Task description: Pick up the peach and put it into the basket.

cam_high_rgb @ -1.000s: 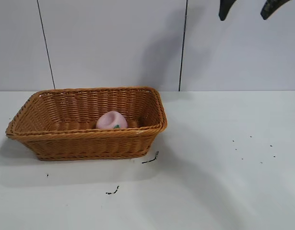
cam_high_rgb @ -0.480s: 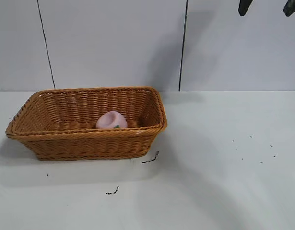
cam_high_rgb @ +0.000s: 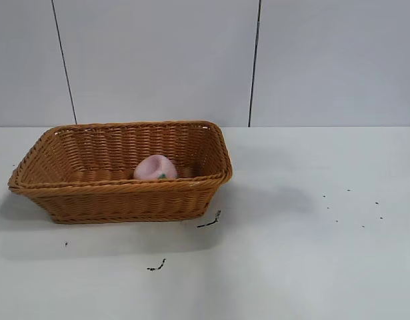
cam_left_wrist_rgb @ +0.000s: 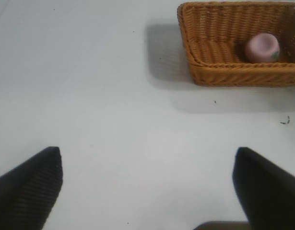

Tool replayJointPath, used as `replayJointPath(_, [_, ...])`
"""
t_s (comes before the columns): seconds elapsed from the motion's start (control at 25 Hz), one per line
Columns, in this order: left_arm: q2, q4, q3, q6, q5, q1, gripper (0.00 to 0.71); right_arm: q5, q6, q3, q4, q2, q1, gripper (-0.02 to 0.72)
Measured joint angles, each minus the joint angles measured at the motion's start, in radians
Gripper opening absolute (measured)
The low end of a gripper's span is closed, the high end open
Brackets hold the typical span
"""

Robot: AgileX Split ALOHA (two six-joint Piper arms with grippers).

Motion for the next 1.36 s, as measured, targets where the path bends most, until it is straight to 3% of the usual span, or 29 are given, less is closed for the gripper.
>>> replayJointPath(0.12, [0.0,0.0,0.0,0.0,0.0,0.0,0.693,-0.013,0.0,0.166,0.0,-0.228,0.0,0.696])
replayJointPath(0.28, [0.0,0.0,0.0,0.0,0.0,0.0,0.693,-0.119,0.0,0.326,0.0,-0.49,0.0,0.696])
replayJointPath(0.56, [0.0,0.0,0.0,0.0,0.0,0.0,0.693,-0.182,0.0,0.377,0.011,-0.746,0.0,0.696])
replayJointPath(1.36, [0.0,0.0,0.0,0.0,0.0,0.0,0.693,-0.184,0.0,0.378,0.013,-0.795,0.0,0.696])
